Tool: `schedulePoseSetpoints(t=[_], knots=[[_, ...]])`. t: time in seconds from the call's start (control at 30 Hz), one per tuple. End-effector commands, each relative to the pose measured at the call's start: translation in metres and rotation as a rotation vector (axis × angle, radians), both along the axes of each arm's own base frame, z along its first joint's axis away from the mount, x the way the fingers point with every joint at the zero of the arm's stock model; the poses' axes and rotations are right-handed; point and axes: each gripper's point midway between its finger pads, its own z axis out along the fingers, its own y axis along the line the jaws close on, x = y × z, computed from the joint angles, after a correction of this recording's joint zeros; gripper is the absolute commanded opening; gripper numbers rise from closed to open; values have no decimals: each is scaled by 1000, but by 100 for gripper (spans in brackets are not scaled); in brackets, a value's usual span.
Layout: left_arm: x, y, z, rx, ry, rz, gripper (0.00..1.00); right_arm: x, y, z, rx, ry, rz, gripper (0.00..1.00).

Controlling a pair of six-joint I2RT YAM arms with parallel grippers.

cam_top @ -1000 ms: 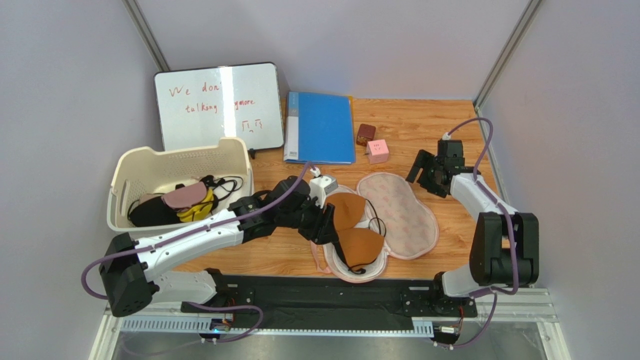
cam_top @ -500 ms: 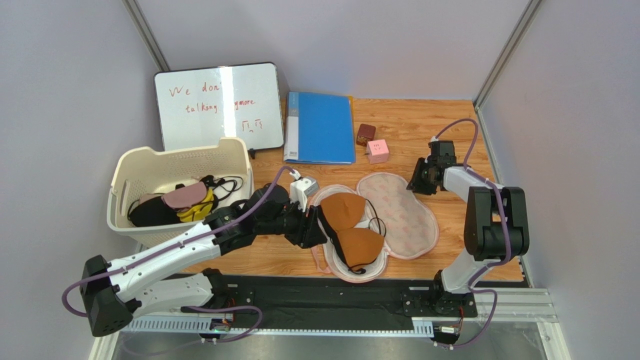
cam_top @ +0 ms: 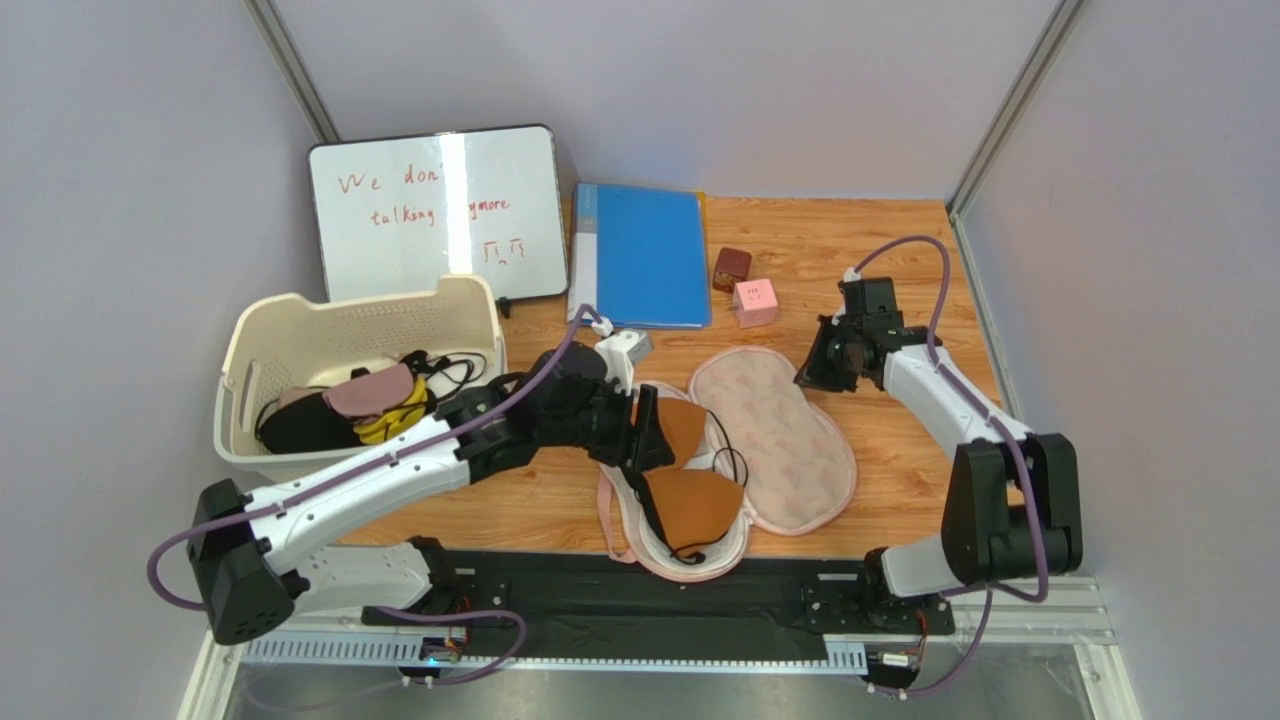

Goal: Place the bra in the laundry bag and zip it closed

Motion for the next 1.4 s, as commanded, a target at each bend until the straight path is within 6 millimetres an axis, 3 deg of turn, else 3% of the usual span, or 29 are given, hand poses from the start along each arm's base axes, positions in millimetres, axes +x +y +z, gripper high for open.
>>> schedulePoseSetpoints(t=[0.0,0.17,0.23,0.37,0.57,0.73,0.77,0.8,0.83,0.87,0.9,0.93,0.97,1.03,1.07,1.1,1.17,1.27,1.37], knots=[[24,-18,17,-18,68,121,60,-14,36,51,85,-84,50,0],[42,-10,18,7,96,276,59,-38,64,73,139,-81,95,0],[40,-3,18,2,97,302,58,-47,77,86,160,-108,123,0],[43,25,27,-18,47,412,57,-59,102,103,220,-125,154,0],[37,76,23,50,-7,535,56,-75,160,121,379,-147,218,0],[27,110,10,122,4,617,56,-93,232,139,555,-148,264,2],[22,119,7,133,10,630,56,-102,244,135,578,-137,279,7],[19,124,-3,152,21,641,56,-117,274,151,674,-175,372,16],[16,126,-5,145,41,657,57,-128,286,154,708,-171,450,42],[13,129,-6,136,48,654,57,-140,293,155,722,-146,541,46],[10,129,-10,141,58,647,58,-143,295,169,712,-157,618,48],[7,130,-10,144,69,641,59,-146,274,146,574,-123,629,61],[4,131,-13,160,79,633,60,-143,263,142,525,-156,633,66],[-1,128,-18,170,103,602,63,-134,227,134,437,-214,621,68],[-1,124,-21,184,108,582,64,-121,206,130,398,-224,561,70],[-3,120,-24,188,120,561,66,-122,189,115,363,-186,536,71],[-3,102,-30,183,153,505,69,-115,163,111,349,-214,507,71],[1,70,-38,144,182,440,71,-118,145,91,362,-177,481,73],[10,43,-53,127,216,437,68,-127,141,81,384,-152,494,73]])
